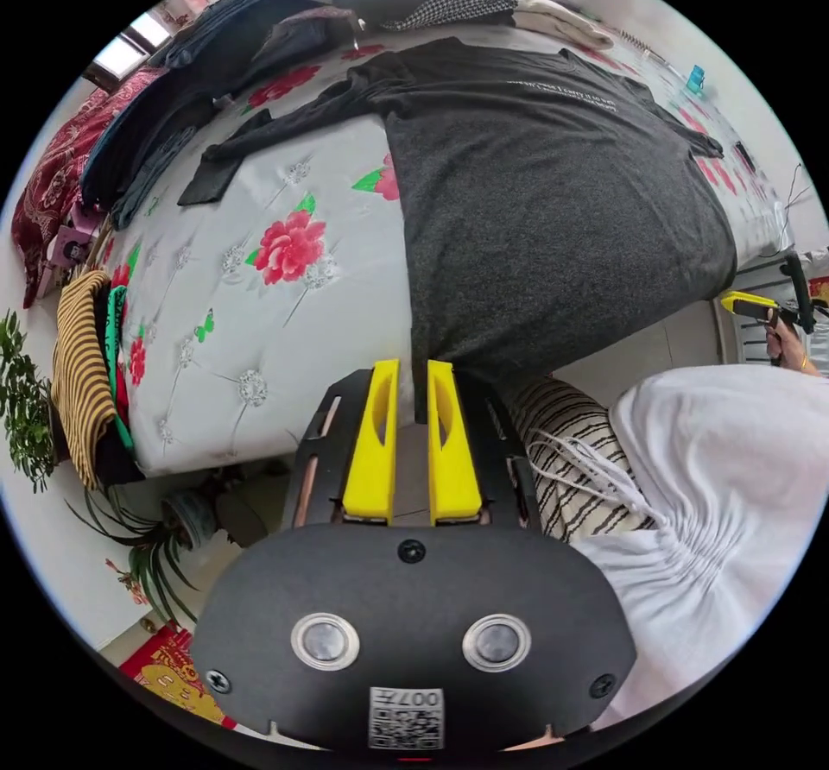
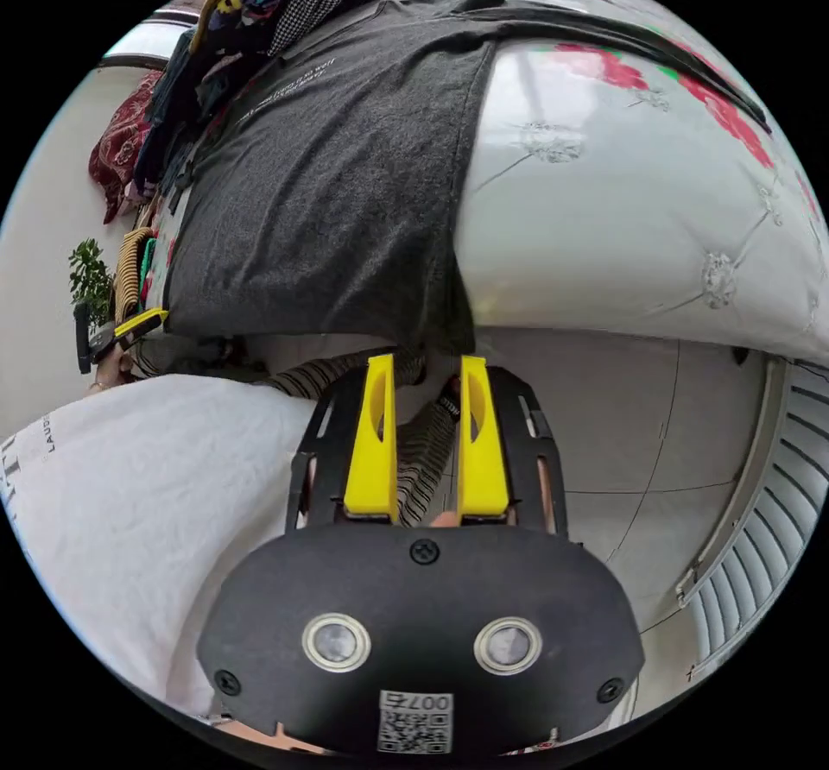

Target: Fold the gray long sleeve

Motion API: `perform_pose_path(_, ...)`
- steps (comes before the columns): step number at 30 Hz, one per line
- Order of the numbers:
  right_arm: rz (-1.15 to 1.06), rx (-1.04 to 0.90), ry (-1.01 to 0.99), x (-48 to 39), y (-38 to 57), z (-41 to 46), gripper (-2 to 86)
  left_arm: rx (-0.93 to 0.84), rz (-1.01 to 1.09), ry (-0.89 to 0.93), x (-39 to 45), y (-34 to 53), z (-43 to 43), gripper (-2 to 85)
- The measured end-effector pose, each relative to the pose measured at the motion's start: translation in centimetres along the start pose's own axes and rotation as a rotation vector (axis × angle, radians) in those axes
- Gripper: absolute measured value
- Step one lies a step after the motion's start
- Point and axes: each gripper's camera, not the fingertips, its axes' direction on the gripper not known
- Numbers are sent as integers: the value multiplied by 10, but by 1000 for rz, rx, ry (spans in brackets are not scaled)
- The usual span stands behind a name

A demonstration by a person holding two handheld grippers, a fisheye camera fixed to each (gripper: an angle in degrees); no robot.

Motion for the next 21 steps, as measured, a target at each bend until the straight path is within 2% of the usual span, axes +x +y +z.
perform_pose_path(3, -37, 2, -14, -9, -7, -10, 21, -30, 0, 0, 10, -2, -4, -6)
perform_pose_path(5, -136, -4, 59, -19, 7, -29, 8, -19, -9, 19, 13, 5, -11, -8)
perform_pose_path(10, -234, -39, 185, -16, 41, -48, 5, 21, -89, 117, 11, 34, -15, -6)
perform_pose_path(13, -241, -92, 247, -15, 37, -56, 16, 21, -175, 90, -1, 34, -17, 4)
perform_pose_path(18, -200, 99, 253, -48, 20, -106, 29, 187, -279, 88, -58, 24, -52, 61)
perform_pose_path(21, -206, 148, 162, -83, -3, -112, 32, 213, -251, 15, -102, -11, -65, 72)
